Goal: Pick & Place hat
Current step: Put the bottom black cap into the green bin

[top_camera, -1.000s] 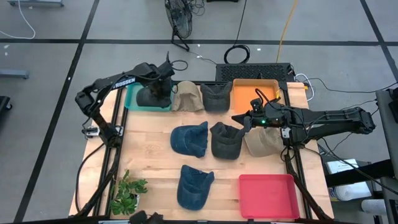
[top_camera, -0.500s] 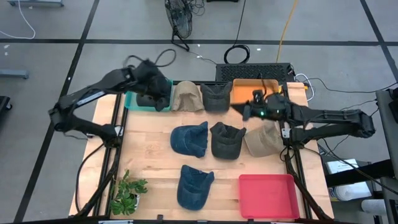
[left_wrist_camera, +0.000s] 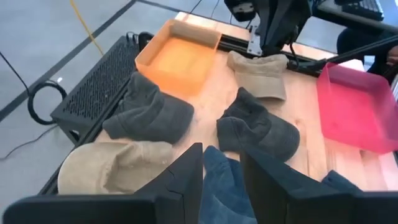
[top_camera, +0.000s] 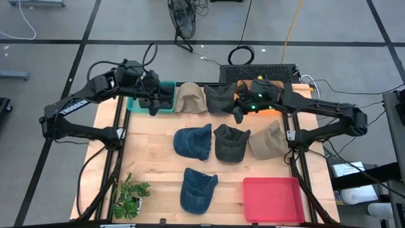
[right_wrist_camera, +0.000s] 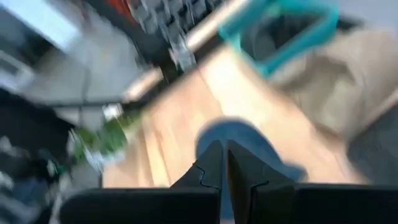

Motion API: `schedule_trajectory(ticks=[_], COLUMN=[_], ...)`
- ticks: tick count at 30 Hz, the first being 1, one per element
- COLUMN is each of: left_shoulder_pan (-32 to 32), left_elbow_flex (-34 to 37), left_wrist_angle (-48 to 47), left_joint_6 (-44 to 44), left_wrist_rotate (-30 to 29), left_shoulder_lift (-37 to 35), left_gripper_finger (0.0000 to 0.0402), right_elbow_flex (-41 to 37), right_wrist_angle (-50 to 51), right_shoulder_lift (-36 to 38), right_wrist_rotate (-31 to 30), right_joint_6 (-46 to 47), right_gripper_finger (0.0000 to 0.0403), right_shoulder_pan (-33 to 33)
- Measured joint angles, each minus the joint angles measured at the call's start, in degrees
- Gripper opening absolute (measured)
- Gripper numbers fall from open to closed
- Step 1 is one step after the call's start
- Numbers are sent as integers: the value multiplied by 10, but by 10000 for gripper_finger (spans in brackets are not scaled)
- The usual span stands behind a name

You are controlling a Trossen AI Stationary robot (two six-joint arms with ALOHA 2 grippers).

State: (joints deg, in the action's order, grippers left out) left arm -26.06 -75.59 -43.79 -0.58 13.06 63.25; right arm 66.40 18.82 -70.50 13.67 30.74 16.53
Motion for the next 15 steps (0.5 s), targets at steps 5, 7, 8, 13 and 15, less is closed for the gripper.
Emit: schedule_trajectory(ticks=[5, 7, 8, 13, 15], left_shoulder_pan=[3, 5, 8, 22, 29], left_elbow_flex=[0, 0, 0, 0, 0], left_wrist_angle=[2, 2, 4, 3, 2], left_joint_6=[-15, -19, -20, -15, -19], left_wrist_rotate=[6, 6, 6, 10, 11], left_shoulder_lift=[0, 0, 0, 1, 0], left_gripper_finger=[118, 118, 118, 118, 118], right_elbow_flex=[56, 46, 38, -5, -22], right_wrist_angle=[150, 188, 204, 183, 158], right_shoulder_lift=[-48, -61, -68, -95, -108], right_wrist_rotate=[10, 17, 19, 18, 12], right_joint_6=[-33, -38, -40, -40, -33], right_gripper_finger=[0, 5, 9, 51, 71], right_shoulder_pan=[-14, -30, -40, -81, -93])
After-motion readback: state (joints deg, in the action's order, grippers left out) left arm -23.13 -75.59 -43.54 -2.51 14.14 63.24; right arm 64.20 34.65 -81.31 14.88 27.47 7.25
